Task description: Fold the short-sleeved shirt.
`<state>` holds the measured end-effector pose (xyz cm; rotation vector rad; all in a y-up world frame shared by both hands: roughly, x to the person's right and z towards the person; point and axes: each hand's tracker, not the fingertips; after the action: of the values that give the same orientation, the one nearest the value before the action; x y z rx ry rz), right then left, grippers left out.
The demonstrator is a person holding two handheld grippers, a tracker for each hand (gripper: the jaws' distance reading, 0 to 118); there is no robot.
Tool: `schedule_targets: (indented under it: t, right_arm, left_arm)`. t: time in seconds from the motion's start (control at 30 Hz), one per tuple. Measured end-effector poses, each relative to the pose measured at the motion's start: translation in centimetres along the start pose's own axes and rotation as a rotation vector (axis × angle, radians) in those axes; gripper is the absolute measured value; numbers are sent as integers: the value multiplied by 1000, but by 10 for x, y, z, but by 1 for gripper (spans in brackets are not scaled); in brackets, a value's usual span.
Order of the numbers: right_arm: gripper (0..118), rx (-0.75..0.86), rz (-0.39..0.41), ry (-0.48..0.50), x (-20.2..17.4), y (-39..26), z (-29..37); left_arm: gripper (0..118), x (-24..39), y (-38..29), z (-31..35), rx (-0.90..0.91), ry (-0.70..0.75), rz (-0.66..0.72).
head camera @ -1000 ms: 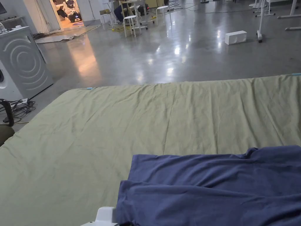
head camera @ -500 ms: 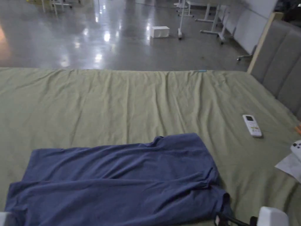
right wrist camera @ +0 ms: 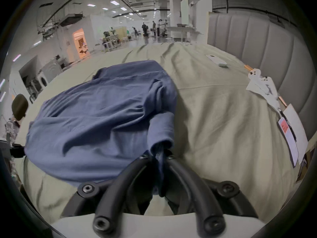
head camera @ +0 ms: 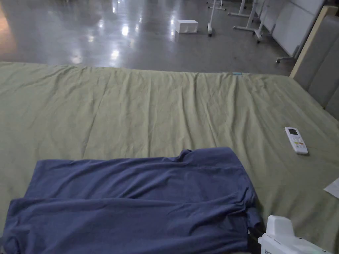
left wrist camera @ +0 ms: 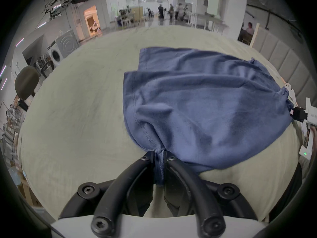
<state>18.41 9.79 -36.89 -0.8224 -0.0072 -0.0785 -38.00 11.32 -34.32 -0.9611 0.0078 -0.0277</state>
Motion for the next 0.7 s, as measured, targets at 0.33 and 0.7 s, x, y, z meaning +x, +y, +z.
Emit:
schedule_targets:
  t: [0.33,0.7]
  right_arm:
    - [10,63,-9,-119,-3,0,77]
    - [10,-59,-14,-110,13,-87,121]
  left_arm:
    - [8,-27,-21,78,157,31,83]
    - [9,-15,-107,106,26,-14,-21]
